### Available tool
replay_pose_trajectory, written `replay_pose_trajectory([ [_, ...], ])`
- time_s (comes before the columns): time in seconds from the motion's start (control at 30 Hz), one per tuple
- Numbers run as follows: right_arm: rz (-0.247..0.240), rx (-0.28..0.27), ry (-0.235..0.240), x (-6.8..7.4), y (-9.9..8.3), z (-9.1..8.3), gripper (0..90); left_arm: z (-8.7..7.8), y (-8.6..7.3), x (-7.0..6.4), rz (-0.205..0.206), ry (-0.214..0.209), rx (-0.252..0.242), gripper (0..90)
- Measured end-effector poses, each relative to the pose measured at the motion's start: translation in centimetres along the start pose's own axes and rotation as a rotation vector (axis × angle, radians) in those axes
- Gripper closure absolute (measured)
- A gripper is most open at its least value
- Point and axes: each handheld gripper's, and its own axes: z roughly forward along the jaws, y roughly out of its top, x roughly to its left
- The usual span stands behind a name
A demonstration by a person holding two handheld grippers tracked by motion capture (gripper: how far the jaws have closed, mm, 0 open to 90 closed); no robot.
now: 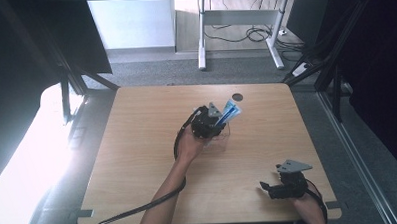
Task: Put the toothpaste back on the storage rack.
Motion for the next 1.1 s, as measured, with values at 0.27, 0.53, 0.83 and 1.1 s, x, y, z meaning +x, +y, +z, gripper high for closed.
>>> replay_pose_trajectory([
  [0.27,0.003,0.003,0.001,0.05,0.02,0.03,9.6,-0.14,-0.44,-0.22,0.004,-0.009,0.011,68.0],
  [0.53,0.001,0.004,0.002,0.06,0.01,0.05,9.6,-0.12,-0.37,0.05,-0.035,-0.033,0.021,64.6],
  [0.83,-0.005,0.004,0.001,0.07,0.02,0.06,9.6,-0.3,-0.4,-0.09,-0.048,-0.034,0.002,45.6],
  [1.1,-0.001,0.006,0.001,0.09,0.02,0.06,9.7,-0.57,-0.22,-0.09,-0.068,-0.047,0.001,31.7],
])
